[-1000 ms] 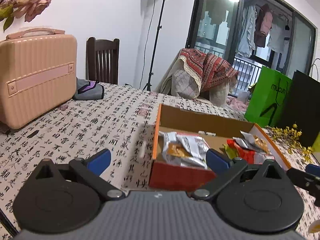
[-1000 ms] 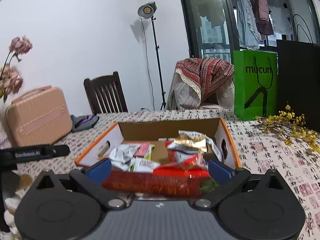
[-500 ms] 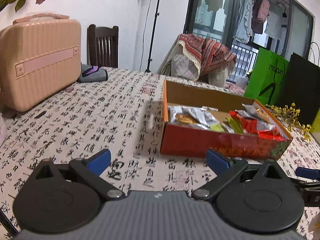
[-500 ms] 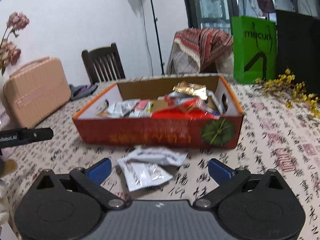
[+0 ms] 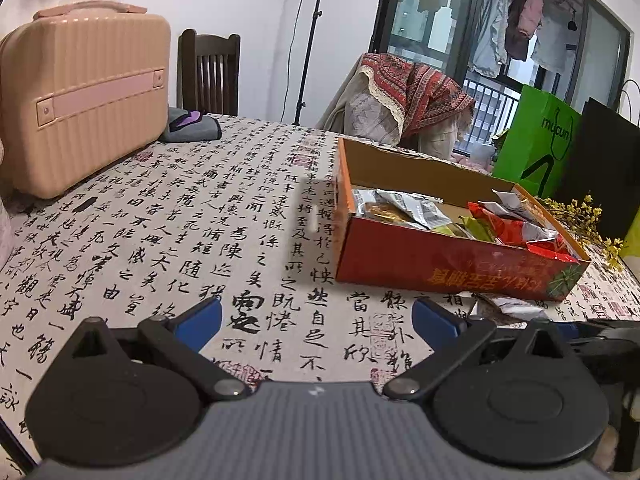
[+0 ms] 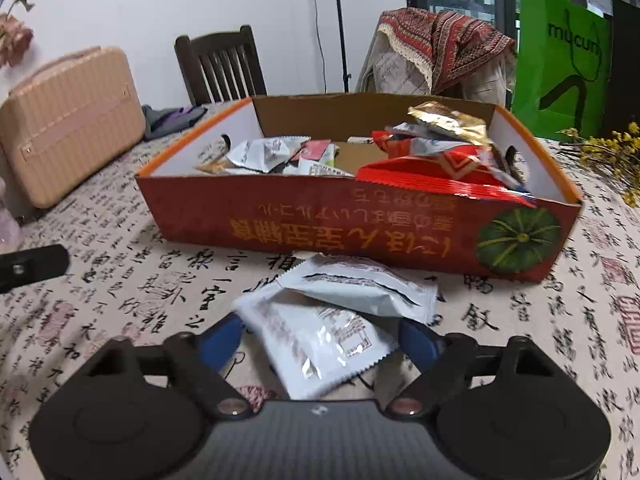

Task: Organize snacks
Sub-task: 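Grasp a white sachet with the right gripper while the left approaches another sachet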

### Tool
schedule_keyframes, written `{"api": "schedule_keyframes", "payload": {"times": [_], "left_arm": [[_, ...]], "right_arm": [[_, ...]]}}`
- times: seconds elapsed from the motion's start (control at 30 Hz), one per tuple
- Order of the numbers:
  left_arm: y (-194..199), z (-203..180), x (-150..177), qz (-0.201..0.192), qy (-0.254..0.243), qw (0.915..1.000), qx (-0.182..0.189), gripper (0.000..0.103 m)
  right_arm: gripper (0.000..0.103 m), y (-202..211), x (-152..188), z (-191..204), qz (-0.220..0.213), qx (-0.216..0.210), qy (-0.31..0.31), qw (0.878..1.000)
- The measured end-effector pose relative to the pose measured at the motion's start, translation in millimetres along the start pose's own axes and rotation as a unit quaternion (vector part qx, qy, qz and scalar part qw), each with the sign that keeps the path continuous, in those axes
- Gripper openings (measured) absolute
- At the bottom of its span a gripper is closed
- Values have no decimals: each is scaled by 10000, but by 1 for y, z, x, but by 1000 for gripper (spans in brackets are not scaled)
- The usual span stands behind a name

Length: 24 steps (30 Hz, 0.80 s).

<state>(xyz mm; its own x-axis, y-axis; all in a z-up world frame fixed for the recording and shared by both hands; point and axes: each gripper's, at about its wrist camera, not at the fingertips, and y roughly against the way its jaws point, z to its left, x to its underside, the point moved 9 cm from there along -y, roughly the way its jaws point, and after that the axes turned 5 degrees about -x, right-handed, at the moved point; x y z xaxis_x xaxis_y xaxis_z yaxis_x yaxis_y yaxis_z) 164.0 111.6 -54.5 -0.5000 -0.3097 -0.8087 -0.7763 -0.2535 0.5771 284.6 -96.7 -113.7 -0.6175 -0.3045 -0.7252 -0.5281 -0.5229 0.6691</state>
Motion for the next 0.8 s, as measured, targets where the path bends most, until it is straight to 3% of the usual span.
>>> {"api": "schedule_keyframes", "payload": {"times": [0.1, 0.3, 0.8], "left_arm": [[0, 3, 0, 1, 47, 10000, 1, 103], [-1, 4, 1, 20, 107, 9999, 66, 103], [4, -1, -5, -16, 138, 9999, 42, 103]], "right_arm": [[68, -1, 1, 9, -57, -19, 218, 9997], [56, 10, 10, 27, -120, -133, 488, 9986], [55, 75, -2, 35, -945, -161, 619, 9935]]}}
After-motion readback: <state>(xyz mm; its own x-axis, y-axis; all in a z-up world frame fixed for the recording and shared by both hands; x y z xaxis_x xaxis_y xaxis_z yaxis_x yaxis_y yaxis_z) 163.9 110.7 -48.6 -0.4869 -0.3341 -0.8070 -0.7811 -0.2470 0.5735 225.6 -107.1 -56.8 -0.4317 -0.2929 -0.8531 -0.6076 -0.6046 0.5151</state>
